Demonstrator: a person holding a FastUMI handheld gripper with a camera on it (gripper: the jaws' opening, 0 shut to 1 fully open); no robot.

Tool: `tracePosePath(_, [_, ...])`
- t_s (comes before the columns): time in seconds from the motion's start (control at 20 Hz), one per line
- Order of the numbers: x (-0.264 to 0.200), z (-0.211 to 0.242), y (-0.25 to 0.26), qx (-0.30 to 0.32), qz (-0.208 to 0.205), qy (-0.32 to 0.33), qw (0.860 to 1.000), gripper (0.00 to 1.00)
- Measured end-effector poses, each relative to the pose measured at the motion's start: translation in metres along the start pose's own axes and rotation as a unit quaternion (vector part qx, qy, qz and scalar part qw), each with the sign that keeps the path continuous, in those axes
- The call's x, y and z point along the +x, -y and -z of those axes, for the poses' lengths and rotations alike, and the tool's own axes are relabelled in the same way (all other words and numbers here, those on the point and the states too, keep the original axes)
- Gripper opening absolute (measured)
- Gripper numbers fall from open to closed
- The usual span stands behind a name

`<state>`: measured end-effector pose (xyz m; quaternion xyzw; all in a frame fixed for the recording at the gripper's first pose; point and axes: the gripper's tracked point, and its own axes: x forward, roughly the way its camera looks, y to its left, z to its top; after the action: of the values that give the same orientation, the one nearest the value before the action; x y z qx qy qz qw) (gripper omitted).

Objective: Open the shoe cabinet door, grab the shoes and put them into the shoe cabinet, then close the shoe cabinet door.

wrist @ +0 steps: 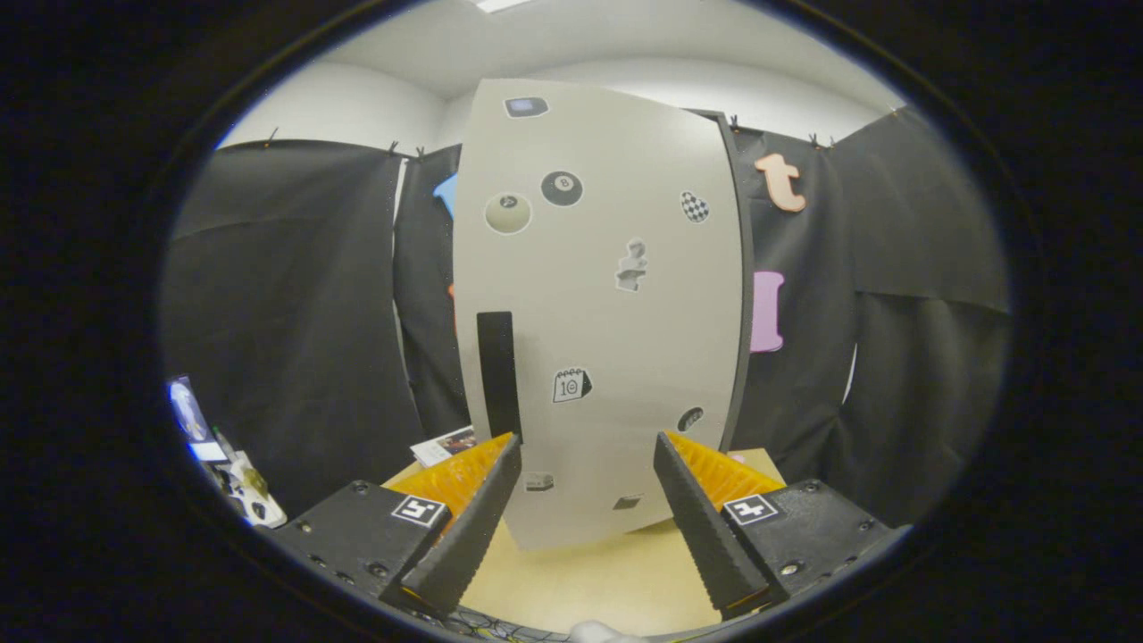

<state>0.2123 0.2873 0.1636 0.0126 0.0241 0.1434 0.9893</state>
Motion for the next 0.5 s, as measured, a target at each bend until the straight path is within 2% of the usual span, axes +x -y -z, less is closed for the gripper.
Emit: tracePosePath(0.5, [-0.055, -0.021, 0.018, 0.005, 0.044, 0.027, 0.999, 0.98])
